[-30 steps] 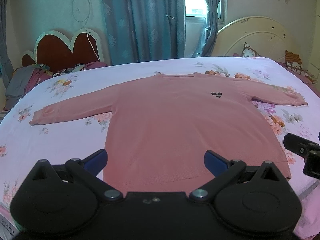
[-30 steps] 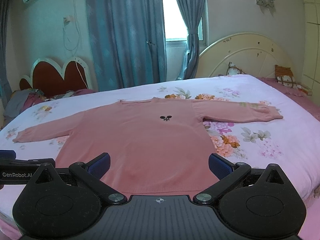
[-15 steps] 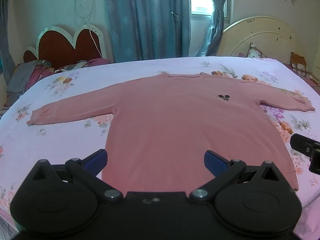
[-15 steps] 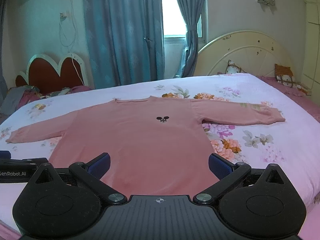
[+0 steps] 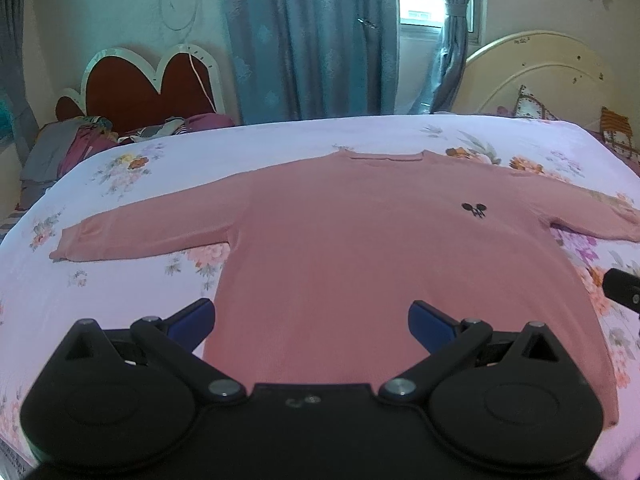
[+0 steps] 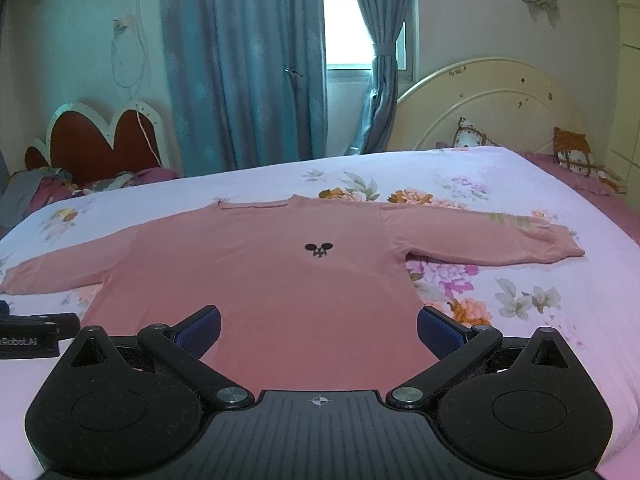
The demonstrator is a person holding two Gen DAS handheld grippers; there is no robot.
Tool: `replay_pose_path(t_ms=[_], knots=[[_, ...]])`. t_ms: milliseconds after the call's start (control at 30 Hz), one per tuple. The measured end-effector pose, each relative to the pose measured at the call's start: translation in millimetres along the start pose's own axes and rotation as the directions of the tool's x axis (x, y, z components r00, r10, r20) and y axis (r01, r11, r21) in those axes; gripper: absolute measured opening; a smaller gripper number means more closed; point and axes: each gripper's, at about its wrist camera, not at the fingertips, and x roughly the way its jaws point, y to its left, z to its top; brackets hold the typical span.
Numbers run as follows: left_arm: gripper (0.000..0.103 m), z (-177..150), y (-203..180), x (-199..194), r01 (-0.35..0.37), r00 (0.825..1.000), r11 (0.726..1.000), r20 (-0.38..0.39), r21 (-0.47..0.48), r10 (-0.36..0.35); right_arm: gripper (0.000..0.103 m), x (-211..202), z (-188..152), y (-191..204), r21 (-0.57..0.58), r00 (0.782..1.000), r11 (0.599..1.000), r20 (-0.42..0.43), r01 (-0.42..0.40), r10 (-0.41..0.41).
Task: Fold small clothes
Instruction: 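Move the right gripper to the sweater cuff and grasp it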
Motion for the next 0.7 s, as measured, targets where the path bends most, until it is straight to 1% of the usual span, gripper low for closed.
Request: replay_pose_path(t_ms=[333,433,533,700], knots=[[0.103,31,-14,43,-0.052,0.999,0.998,-0.015,-0.033,0.051,0.103,56,28,-40,0.016,1.0,1.0,-0.013,0.019,-0.019],[0.103,39,-21,60,-0.056,0.998,0.998,-0.02,-0.037,0.055,0.103,77,37,-62,0.03,0.999,0.999,-0.024,0.031,-0.031],[0.103,47,-30,76,-0.058,0.998,0.998,-0.015,-0.031,0.058,0.103,97,44,-87,0.041,0.998,0.997,-0.021,0.061,-0.061],[0.103,57,-45,107,-0.046,0.998,0.998,-0.038,-0.046,0.044,0.103,126,54,-131,0.077,0.994,0.991,-0.028,0.11,-0.108]])
